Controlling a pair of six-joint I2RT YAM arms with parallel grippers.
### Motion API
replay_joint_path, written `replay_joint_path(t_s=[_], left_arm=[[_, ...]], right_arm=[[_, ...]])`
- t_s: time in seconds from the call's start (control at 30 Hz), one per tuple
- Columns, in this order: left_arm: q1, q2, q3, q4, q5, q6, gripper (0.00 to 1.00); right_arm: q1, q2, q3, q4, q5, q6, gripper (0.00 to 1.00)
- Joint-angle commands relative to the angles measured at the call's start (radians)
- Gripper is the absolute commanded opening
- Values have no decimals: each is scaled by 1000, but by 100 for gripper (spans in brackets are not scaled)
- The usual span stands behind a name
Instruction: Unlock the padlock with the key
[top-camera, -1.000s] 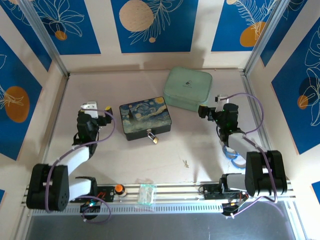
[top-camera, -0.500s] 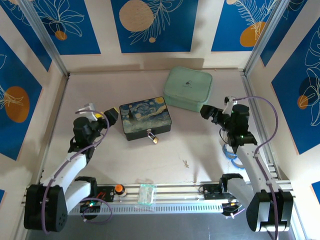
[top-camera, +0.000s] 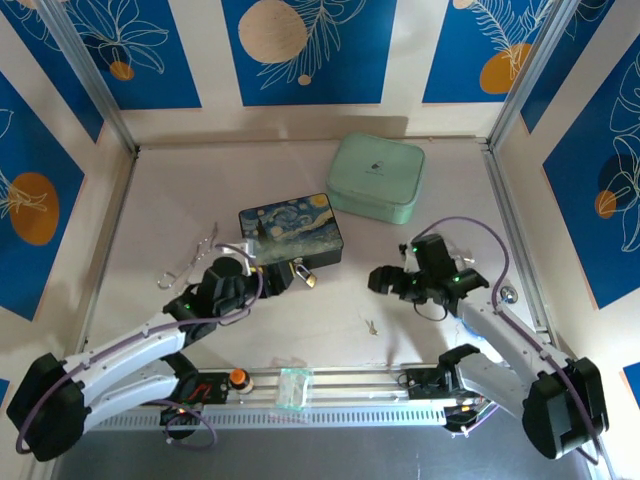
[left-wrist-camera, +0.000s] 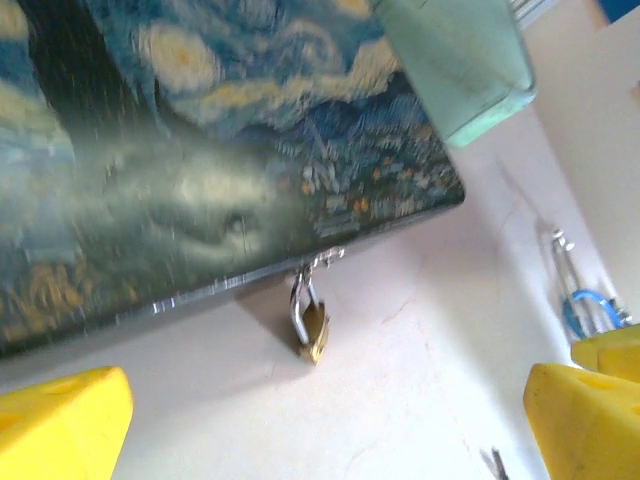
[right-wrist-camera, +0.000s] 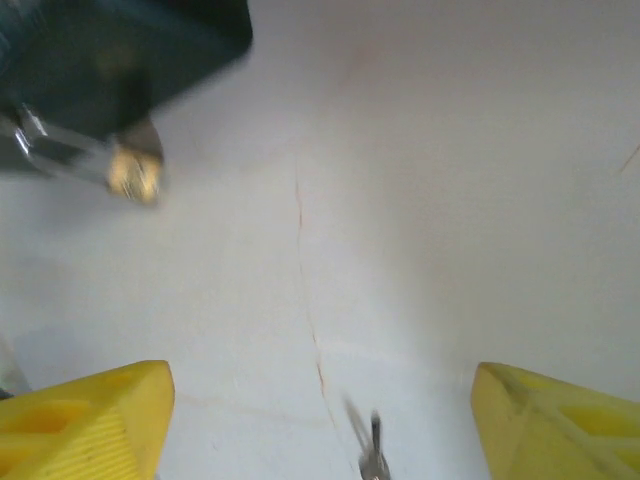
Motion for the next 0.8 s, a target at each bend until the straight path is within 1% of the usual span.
replay_joint_path(t_s=[0.0,0.1,0.13,0.23,0.33,0.4,0.5,0.57,0.77], left_arm=[[-123,28,38,-76,-210,-100,99],[-225,92,64,-60,-273,-113,100],[-245,112,73,-49,-275,-117,99],[-305,164,97,-17,-278,-140,100],[-359,190,120,-8,-320,-145,100],[-372,202,116,15,-323,-159,100],[-379,212,100,62,-317,-169,100],[-383,215,96,64,-327,-171,100],[-384,215,88,56,-344,-174,99]], right_arm=[[120,-2,-24,-102,141,80,71],[219,27,-27,-122,205,126,68],[247,41,-26,-125,226,137,68],[321,106,-8,-129,271,162,62],[384,178,13,-126,308,179,57],[412,225,29,-136,328,190,56],[459,277,45,-123,350,191,49],[481,299,53,-116,354,194,46],[503,340,56,-94,341,199,37]])
